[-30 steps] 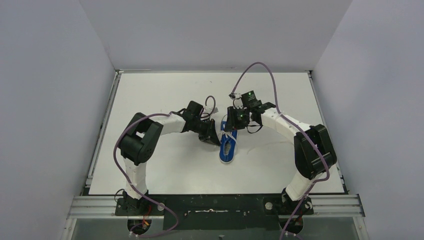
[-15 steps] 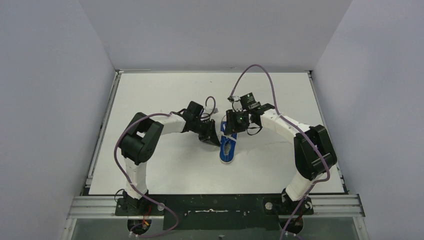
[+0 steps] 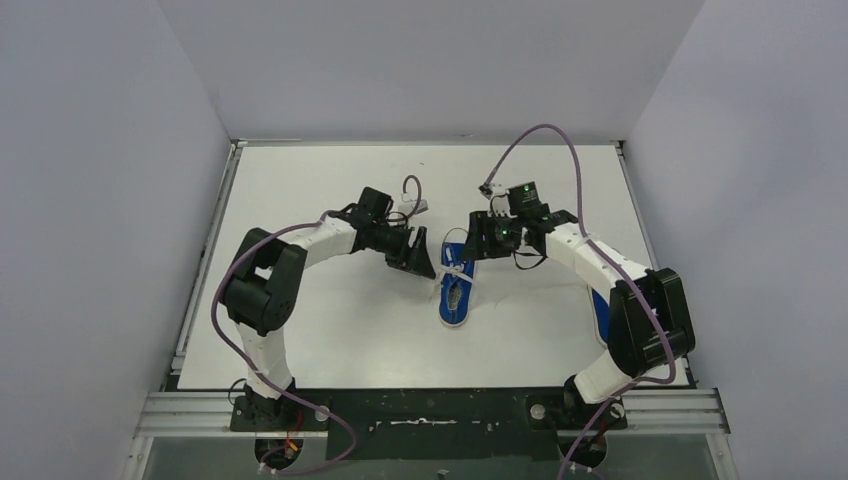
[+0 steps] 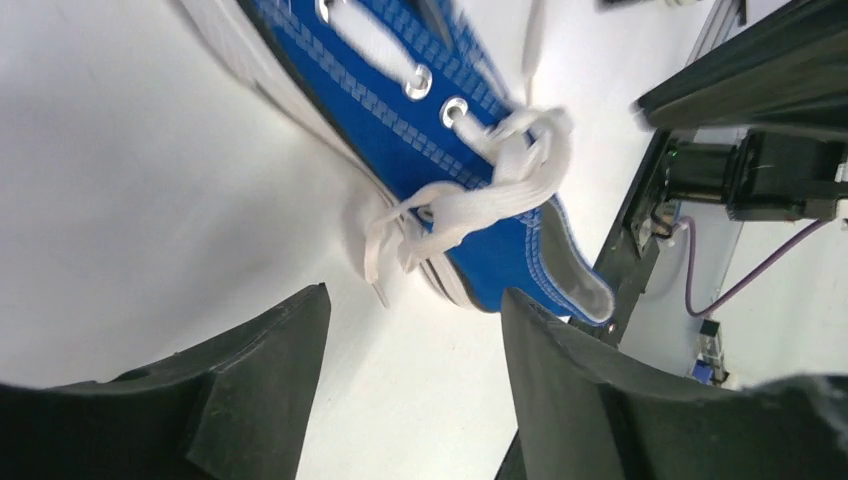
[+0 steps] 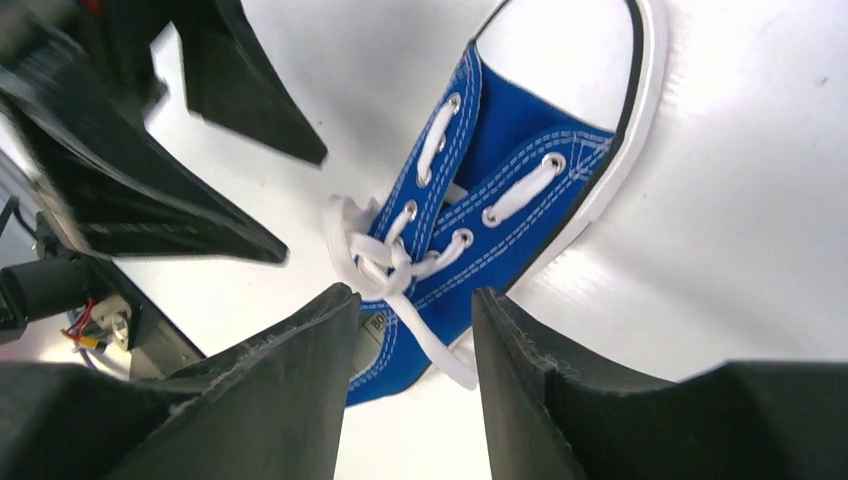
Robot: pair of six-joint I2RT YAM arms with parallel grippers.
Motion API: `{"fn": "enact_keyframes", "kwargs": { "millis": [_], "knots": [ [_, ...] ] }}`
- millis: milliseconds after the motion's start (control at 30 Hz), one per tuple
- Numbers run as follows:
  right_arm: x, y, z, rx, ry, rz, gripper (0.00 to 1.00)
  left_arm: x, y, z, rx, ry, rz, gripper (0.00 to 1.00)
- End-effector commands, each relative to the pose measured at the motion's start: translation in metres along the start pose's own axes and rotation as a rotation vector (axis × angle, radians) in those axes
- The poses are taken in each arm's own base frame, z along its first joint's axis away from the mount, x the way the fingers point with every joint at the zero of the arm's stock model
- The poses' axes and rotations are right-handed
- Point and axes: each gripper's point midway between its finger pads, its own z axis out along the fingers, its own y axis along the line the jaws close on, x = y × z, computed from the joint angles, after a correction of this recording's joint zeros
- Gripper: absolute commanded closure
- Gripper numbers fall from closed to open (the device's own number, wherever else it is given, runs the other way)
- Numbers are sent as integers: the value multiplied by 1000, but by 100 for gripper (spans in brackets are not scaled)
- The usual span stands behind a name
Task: Tie the shoes
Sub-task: Cross the shoelace with the shoelace.
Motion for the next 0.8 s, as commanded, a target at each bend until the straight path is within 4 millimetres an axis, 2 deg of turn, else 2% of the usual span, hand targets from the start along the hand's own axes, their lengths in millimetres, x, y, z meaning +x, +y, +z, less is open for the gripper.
{"fn": "enact_keyframes", "kwargs": {
  "millis": [0,100,333,500,767],
  "knots": [
    [6,16,-8,-151,-39,-54,53,-51,-40,-22,119,-108,264,34],
    [19,20,-8,-201,-9,-67,53,-62,-49,-13,187,-118,311,31],
    [43,5,1,-178,41,-47,55,-67,-50,0,261,-83,331,32],
    [40,0,2,-145,17,-34,64,-60,-51,8,286,-48,303,39],
    [32,0,6,-144,0,-9,84,-56,-47,10,270,-36,290,53]
  ]
}}
